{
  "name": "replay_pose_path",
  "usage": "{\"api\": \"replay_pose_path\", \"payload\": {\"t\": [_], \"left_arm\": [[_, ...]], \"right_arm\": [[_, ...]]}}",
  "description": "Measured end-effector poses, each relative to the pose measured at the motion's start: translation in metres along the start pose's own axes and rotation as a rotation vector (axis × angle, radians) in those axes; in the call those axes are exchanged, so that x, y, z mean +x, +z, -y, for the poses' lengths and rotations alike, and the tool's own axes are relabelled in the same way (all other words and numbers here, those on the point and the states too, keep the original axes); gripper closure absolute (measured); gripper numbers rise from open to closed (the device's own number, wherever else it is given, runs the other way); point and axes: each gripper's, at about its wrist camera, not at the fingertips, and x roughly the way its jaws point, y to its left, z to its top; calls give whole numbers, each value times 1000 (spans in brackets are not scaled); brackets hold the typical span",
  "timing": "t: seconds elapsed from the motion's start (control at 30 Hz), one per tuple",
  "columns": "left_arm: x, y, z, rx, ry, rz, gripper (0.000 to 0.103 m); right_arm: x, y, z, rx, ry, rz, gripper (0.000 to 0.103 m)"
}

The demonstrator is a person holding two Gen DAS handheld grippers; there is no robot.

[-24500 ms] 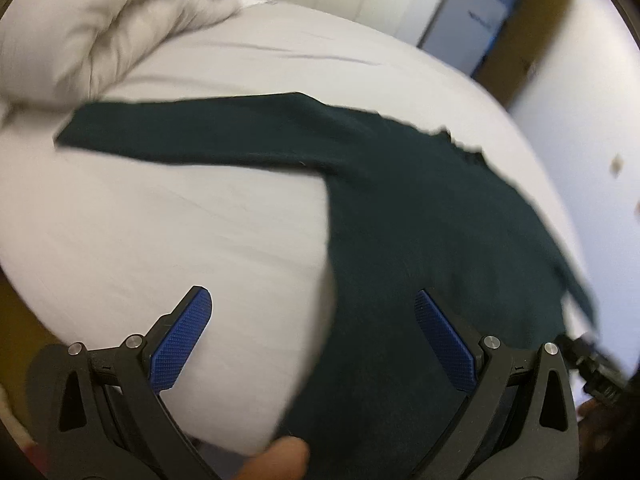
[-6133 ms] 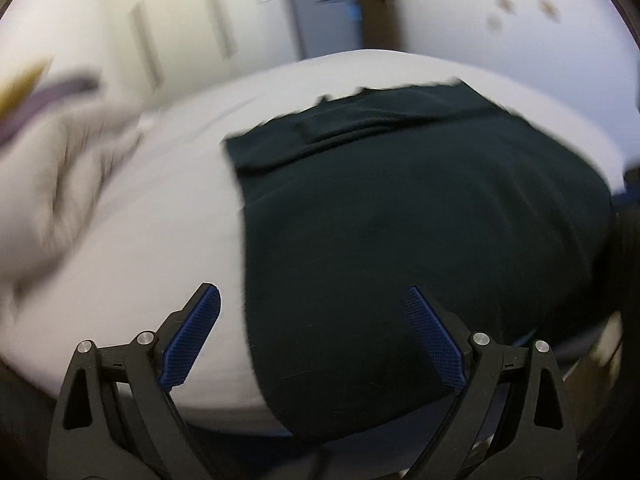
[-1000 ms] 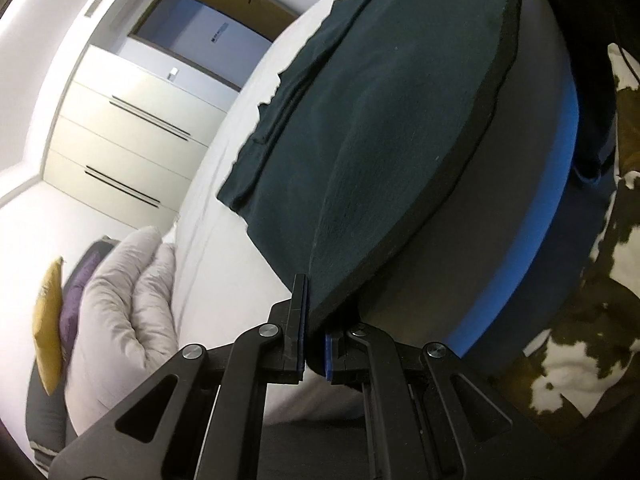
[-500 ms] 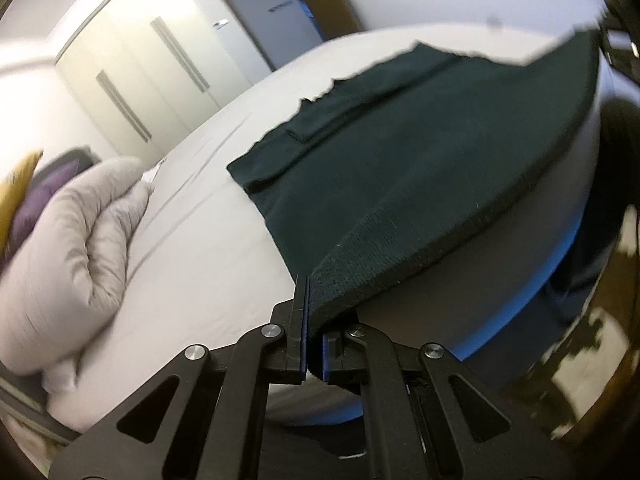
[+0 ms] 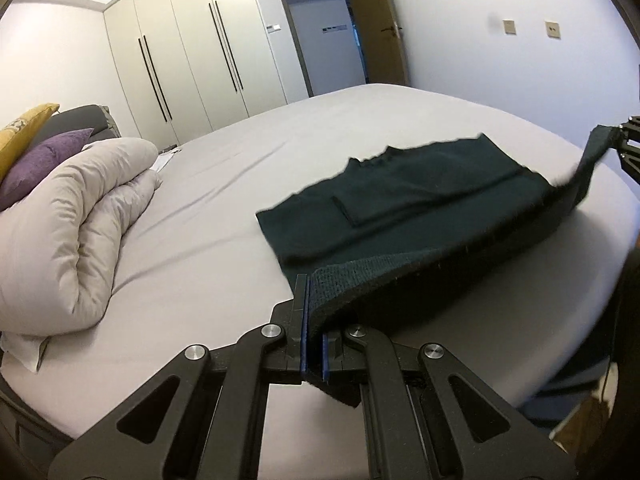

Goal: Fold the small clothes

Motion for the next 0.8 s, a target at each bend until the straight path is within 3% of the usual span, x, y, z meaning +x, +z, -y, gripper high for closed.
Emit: {"api": "replay_pose_path", "payload": {"t": [0.23, 0.47, 0.8], "left_arm": [[78, 64, -25, 13, -22, -62, 100], [191, 130, -47, -3, -74, -153, 100], [349, 164, -62, -40, -97, -315, 99]], "right_arm": [[80, 54, 6, -4, 73, -65, 99], [178, 95, 0, 17, 168, -197, 99], [320, 119, -13, 110, 299, -432, 99]]}}
